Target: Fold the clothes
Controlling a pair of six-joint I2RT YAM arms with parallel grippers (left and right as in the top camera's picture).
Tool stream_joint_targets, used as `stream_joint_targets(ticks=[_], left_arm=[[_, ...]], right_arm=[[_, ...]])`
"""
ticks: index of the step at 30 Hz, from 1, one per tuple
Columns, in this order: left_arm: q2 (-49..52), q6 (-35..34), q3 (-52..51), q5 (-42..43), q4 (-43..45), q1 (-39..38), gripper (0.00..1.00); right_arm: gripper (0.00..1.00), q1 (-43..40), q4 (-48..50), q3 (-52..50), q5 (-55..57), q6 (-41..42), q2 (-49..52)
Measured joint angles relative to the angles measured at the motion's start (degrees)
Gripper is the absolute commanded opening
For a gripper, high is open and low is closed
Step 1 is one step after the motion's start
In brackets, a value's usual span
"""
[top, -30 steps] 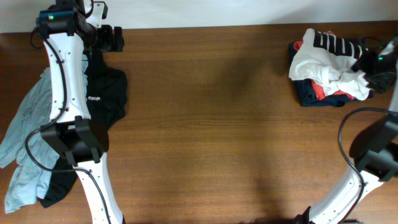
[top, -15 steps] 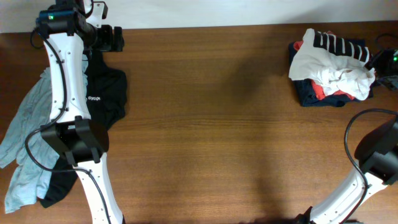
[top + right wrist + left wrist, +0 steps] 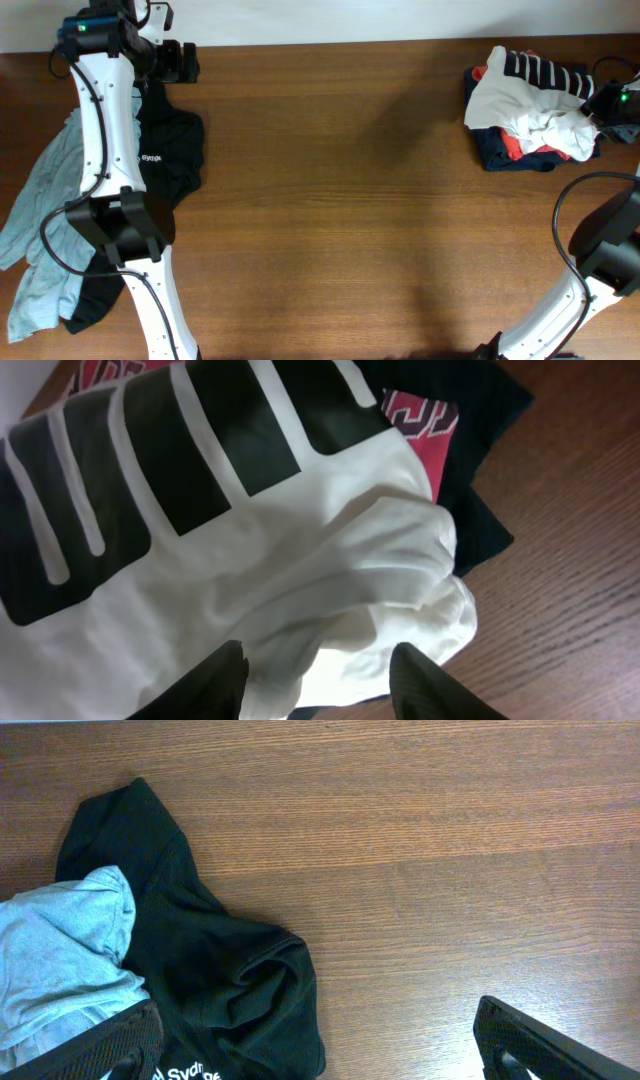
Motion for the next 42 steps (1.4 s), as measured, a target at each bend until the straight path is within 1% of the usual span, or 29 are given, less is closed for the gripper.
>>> stream_joint_targets(ticks=[3, 4, 8, 11, 13, 17, 22, 27, 28, 32, 34, 36, 37, 42], left_arm=[[0.00, 0.00, 0.00, 0.00, 0.00, 0.00, 0.99], [0.00, 0.00, 0.00, 0.00, 0.00, 0.00, 0.99], [0.00, 0.00, 0.00, 0.00, 0.00, 0.00, 0.99], [0.00, 0.00, 0.00, 0.00, 0.00, 0.00, 0.99], [0.00, 0.00, 0.00, -0.02, 0.00, 0.00, 0.99], [0.00, 0.00, 0.00, -0.02, 0.00, 0.00, 0.99], [0.00, 0.00, 0.00, -0.02, 0.00, 0.00, 0.99], [0.00, 0.00, 0.00, -0.02, 0.00, 0.00, 0.99], [0.00, 0.00, 0.00, 0.00, 0.00, 0.00, 0.99], [0.00, 0.00, 0.00, 0.00, 0.00, 0.00, 0.99], [0.00, 0.00, 0.00, 0.00, 0.00, 0.00, 0.99], [0.00, 0.00, 0.00, 0.00, 0.00, 0.00, 0.99], [0.00, 0.00, 0.00, -0.02, 0.00, 0.00, 0.99], [0.00, 0.00, 0.00, 0.00, 0.00, 0.00, 0.99]], right_arm=[[0.47, 0.31, 0.24, -0.74, 0.00, -0.17, 0.00], [0.44, 0.42, 0.39, -0.98, -0.02, -0.42, 0.00], [0.19, 1.14, 1.11, -2.05, -0.09, -1.44, 0.00], [0.09, 1.36, 0.96, -2.40, -0.17, -1.44, 0.00], [0.06, 1.33, 0.42, -2.40, -0.20, -1.40, 0.00], [0.06, 1.18, -2.64, -2.51, 0.15, -1.33, 0.00], [0.06, 1.11, -2.84, -4.87, 1.62, -1.31, 0.00], [0.08, 1.11, -1.42, -11.21, 2.23, -1.31, 0.00], [0.13, 1.11, -1.22, -11.91, 2.25, -1.31, -0.02], [0.27, 1.01, -0.63, -12.50, 2.36, -1.49, -0.02], [0.38, 1.01, -0.94, -12.22, 1.99, -1.36, -0.09], [0.46, 1.01, -1.62, -11.19, 1.66, -1.27, -0.09], [0.49, 1.01, -1.97, -10.38, 1.46, -1.51, -0.11], [0.56, 0.90, -4.04, -5.01, 1.27, -1.27, -0.61]])
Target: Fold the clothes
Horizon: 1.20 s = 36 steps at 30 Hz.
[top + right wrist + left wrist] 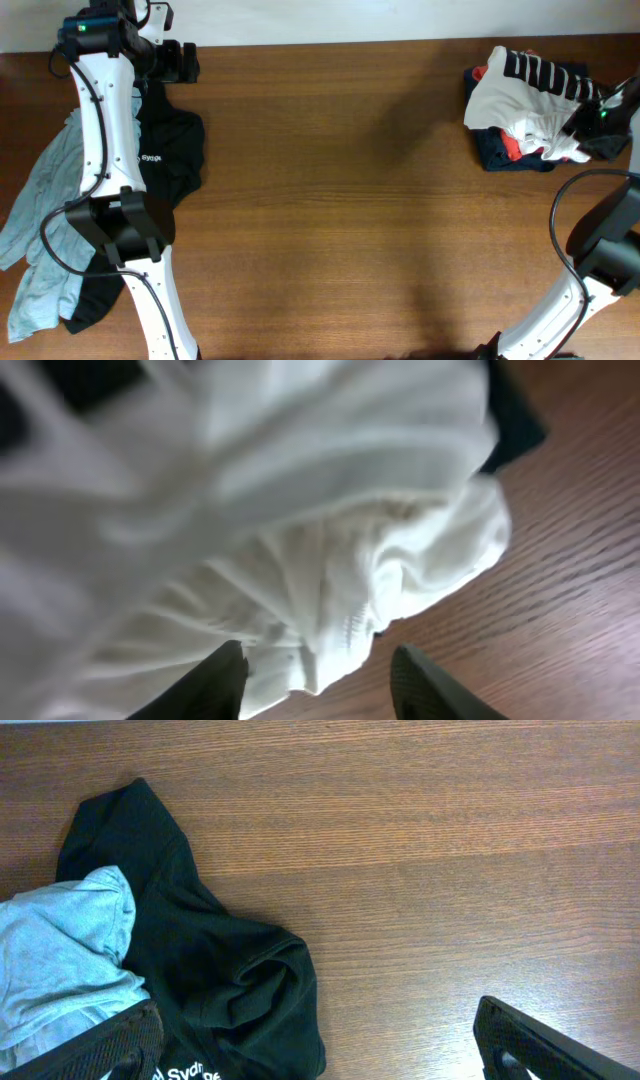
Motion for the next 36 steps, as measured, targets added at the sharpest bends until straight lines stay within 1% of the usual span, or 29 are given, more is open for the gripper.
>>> stream_joint_targets(ticks=[5, 13, 30, 32, 36], left_arm=[[0.00, 0.00, 0.00, 0.00, 0.00, 0.00, 0.99], [0.00, 0.00, 0.00, 0.00, 0.02, 0.00, 0.99], [0.00, 0.00, 0.00, 0.00, 0.72, 0.00, 0.99], [0.00, 0.00, 0.00, 0.00, 0.85, 0.00, 0.99], [0.00, 0.00, 0.00, -0.02, 1.09, 0.00, 0.99]], right_arm=[[0.57, -0.07, 1.66, 1.84, -0.04, -0.02, -1.57], [0.56, -0.07, 8.41, 1.88, -0.20, 0.11, -1.79], [0.56, 0.15, 10.62, 1.60, -1.49, 0.44, 0.00], [0.56, 0.17, 11.32, 1.53, -1.57, -0.13, 0.15], [0.57, 0.68, 12.09, 1.44, -1.73, -4.98, 0.22]])
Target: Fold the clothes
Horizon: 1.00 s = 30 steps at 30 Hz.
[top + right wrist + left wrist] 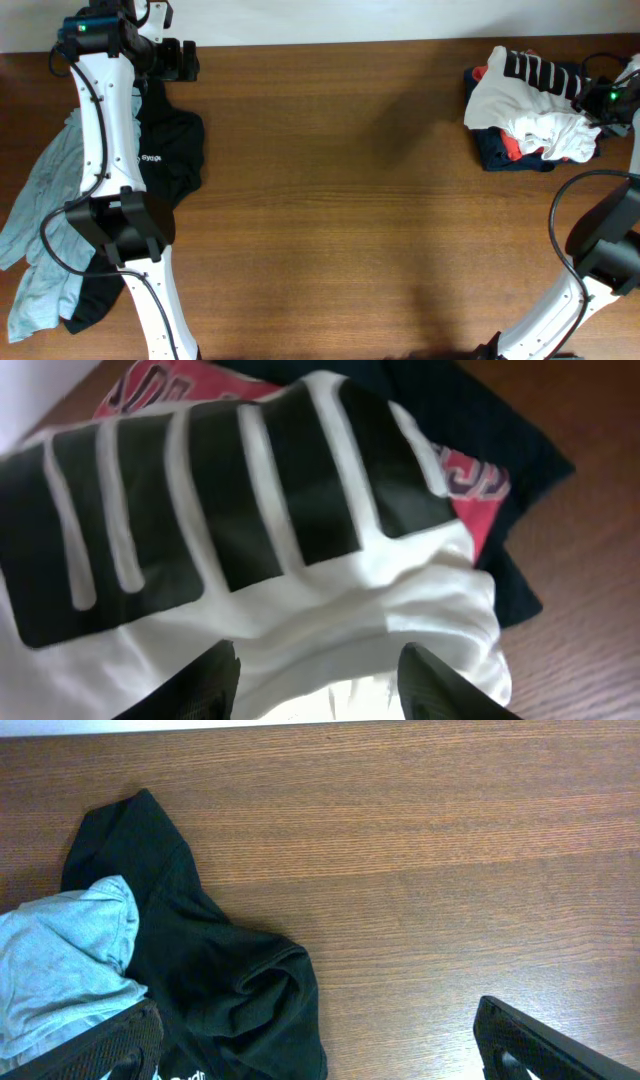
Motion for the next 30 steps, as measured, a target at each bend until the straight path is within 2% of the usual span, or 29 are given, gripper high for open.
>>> stream_joint_targets(ticks=[7, 13, 18, 24, 30], left_arm=[[0.00, 0.00, 0.00, 0.02, 0.70, 0.00, 0.99], [0.00, 0.00, 0.00, 0.00, 1.29, 0.00, 0.99], [0.00, 0.00, 0.00, 0.02, 1.31, 0.00, 0.99], [0.00, 0.00, 0.00, 0.00, 1.33, 0.00, 0.99], [0.00, 0.00, 0.00, 0.02, 1.75, 0.00, 0.99]], right_arm=[[0.71, 4.42, 5.16, 0.11, -3.23, -14.32, 0.15], [0.71, 10.01, 12.81, 0.59, -2.99, -23.21, 0.26], [0.71, 12.72, 15.78, 0.76, -0.33, -26.10, 3.06], [0.72, 11.41, 16.55, 1.22, -0.09, -26.69, 12.70], [0.82, 10.60, 16.44, 3.41, -2.89, -26.64, 15.39]])
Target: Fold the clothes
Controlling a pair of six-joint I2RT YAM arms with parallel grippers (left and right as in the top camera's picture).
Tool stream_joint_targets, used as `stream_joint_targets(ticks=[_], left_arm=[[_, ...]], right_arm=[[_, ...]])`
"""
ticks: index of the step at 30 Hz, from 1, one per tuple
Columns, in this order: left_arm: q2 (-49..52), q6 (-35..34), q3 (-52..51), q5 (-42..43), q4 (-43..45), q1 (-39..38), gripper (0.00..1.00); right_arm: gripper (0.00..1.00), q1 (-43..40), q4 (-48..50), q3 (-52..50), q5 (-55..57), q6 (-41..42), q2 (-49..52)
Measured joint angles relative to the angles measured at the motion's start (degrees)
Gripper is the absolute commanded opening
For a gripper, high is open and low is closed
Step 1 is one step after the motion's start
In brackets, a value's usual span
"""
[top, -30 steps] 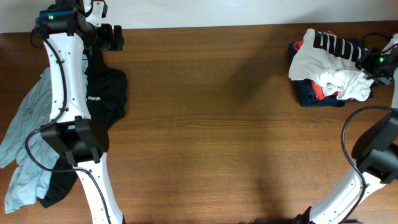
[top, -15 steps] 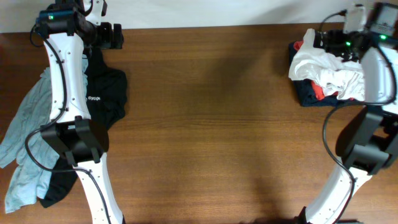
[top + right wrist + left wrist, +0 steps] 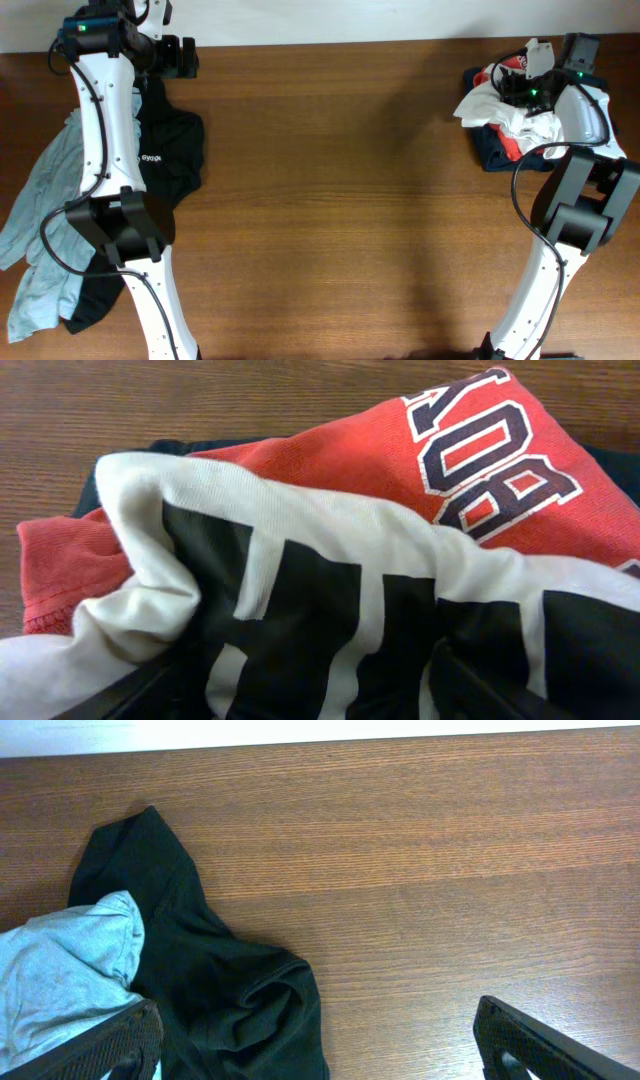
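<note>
A pile of clothes [image 3: 510, 125] lies at the far right of the table. Its top layers are a white shirt with black stripes [image 3: 330, 590] and a red shirt with printed letters [image 3: 470, 470]. My right gripper [image 3: 530, 82] is down on this pile. Its dark fingers stand wide apart and open in the right wrist view, with the striped cloth [image 3: 310, 680] filling the gap between them. At the far left lie a black shirt [image 3: 168, 145] and a pale blue-grey shirt [image 3: 45, 235]. My left gripper [image 3: 182, 58] hovers open above the black shirt [image 3: 220, 990], holding nothing.
The wooden table [image 3: 340, 200] runs between the two heaps. A white wall borders its far edge [image 3: 300, 732]. The left arm's links [image 3: 105, 130] lie over the left-hand clothes.
My right gripper has swung from the pile's right side to its far side and now sits low in the striped shirt. The white shirt has shifted leftward. The left wrist view has moved slightly.
At first my right gripper hovered open over the white shirt at the pile's right edge. Then it was close against the bunched white cloth, then back above the stripes. Now it presses into the pile from the far side. My left gripper stayed open over the black shirt throughout.
</note>
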Motion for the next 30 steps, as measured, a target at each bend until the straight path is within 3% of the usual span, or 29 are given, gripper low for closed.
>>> stream_joint_targets(ticks=[8, 10, 11, 16, 23, 30], left_arm=[[0.00, 0.00, 0.00, -0.02, 0.00, 0.00, 0.99], [0.00, 0.00, 0.00, 0.00, 0.00, 0.00, 0.99], [0.00, 0.00, 0.00, 0.00, 0.00, 0.00, 0.99], [0.00, 0.00, 0.00, -0.02, 0.00, 0.00, 0.99], [0.00, 0.00, 0.00, -0.02, 0.00, 0.00, 0.99], [0.00, 0.00, 0.00, -0.02, 0.00, 0.00, 0.99]], right_arm=[[0.87, -0.22, -2.21, 1.99, -0.66, 0.15, 0.15], [0.92, -0.20, -3.63, 2.91, -0.42, 0.42, -0.09], [1.00, -0.20, -4.39, 3.41, -0.17, 0.50, -0.37], [0.99, -0.24, -10.38, 7.69, 1.20, 1.51, -3.58], [0.99, -0.37, -18.23, 16.02, 0.55, 8.81, -16.22], [0.99, 0.11, -30.40, 18.71, -12.37, 12.92, -31.19]])
